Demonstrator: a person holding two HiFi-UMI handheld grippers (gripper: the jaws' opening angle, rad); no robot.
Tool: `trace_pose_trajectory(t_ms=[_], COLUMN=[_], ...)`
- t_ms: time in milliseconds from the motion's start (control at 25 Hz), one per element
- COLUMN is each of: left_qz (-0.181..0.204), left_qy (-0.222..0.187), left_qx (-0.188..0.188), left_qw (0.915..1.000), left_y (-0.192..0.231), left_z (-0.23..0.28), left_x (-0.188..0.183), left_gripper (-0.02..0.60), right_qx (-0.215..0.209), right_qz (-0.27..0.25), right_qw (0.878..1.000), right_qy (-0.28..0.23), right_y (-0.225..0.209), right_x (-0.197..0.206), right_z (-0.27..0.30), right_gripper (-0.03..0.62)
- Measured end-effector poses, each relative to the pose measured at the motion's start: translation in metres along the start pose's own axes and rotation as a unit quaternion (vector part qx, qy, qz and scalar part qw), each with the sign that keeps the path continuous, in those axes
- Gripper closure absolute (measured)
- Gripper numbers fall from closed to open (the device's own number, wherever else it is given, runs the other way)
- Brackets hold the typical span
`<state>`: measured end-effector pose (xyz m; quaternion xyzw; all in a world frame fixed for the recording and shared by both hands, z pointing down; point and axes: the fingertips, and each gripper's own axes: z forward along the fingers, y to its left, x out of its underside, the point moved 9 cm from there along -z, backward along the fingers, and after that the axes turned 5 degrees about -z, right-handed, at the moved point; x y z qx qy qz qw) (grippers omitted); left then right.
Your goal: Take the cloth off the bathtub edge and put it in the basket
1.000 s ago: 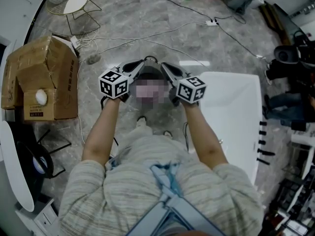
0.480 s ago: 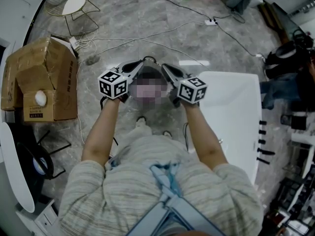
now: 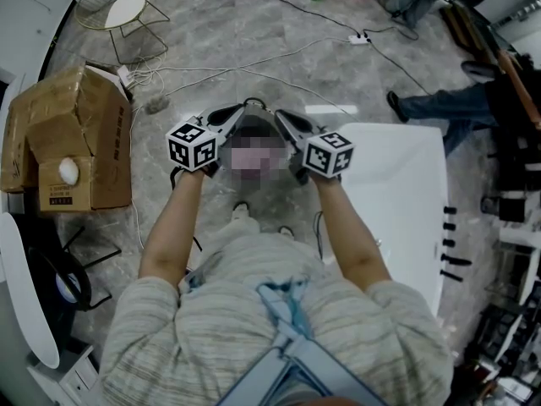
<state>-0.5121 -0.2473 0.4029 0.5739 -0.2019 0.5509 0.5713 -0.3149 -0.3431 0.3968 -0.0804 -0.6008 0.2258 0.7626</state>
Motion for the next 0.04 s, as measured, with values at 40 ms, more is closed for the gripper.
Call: trace_pose_trajectory(t_ms=[40], left_qz=[0.0], left_qy=[0.0], left_qx=[0.0], left_qw=[1.0], left_y=[-0.0005], left_z=[0.0003], left_x=[-0.0003], left_gripper=[0.578], right_qx=[-0.001], right_qz=[-0.001], right_qw=[1.0], right_qy=[0.001], right_y=[0.0], right_x=[-0.0005], right_z=[-0.0004], right_gripper=[0.592])
